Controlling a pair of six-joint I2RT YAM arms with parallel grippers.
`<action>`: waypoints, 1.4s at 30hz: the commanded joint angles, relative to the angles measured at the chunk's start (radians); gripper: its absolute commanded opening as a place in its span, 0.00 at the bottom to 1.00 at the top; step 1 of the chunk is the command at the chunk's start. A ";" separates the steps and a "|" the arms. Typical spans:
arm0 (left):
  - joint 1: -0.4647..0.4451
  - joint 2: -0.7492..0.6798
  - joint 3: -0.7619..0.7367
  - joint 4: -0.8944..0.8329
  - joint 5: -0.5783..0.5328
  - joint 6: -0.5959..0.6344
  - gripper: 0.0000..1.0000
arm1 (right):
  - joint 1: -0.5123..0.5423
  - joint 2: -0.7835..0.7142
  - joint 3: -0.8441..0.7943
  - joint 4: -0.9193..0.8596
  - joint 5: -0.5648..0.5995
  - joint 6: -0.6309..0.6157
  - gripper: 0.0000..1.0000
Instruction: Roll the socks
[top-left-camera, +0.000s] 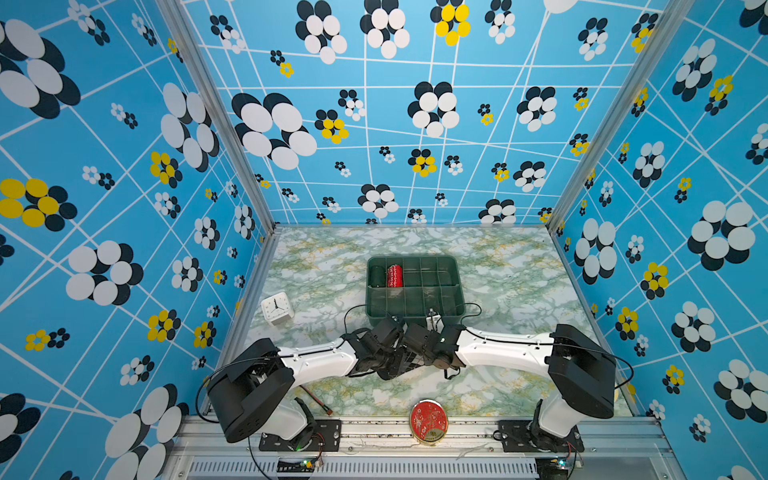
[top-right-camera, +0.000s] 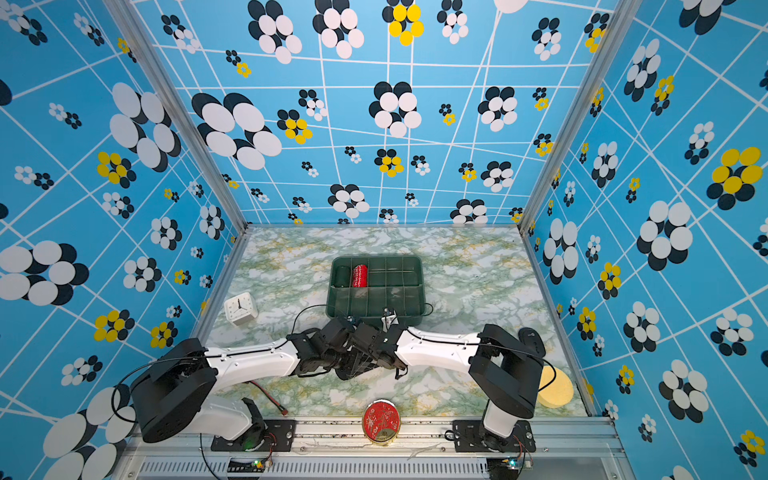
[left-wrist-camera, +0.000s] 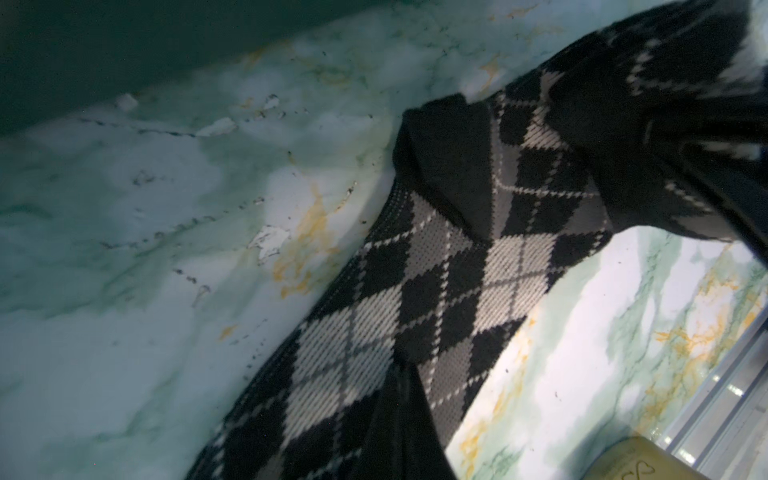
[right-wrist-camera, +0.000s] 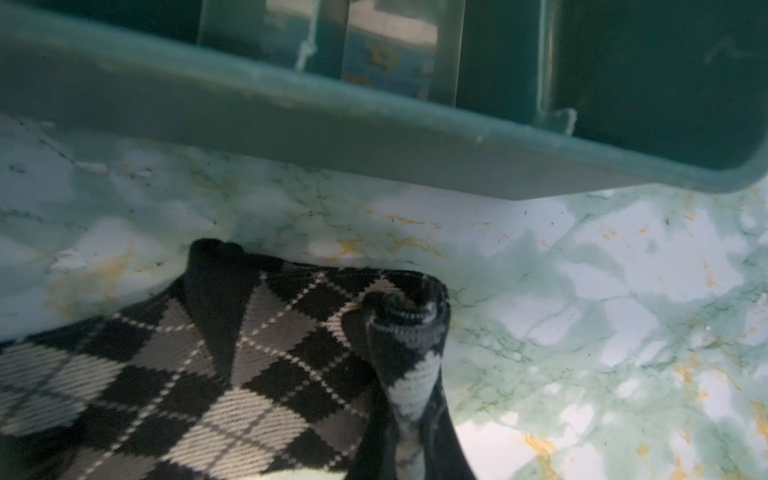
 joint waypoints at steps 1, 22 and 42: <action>0.006 0.003 -0.014 -0.008 0.009 0.005 0.00 | 0.012 0.023 0.033 -0.034 0.025 0.011 0.14; 0.004 -0.005 -0.011 -0.016 0.008 0.008 0.00 | 0.029 0.027 0.025 0.058 -0.064 0.003 0.25; 0.005 -0.013 -0.008 -0.028 0.010 0.013 0.00 | 0.003 -0.021 -0.077 0.242 -0.176 0.027 0.36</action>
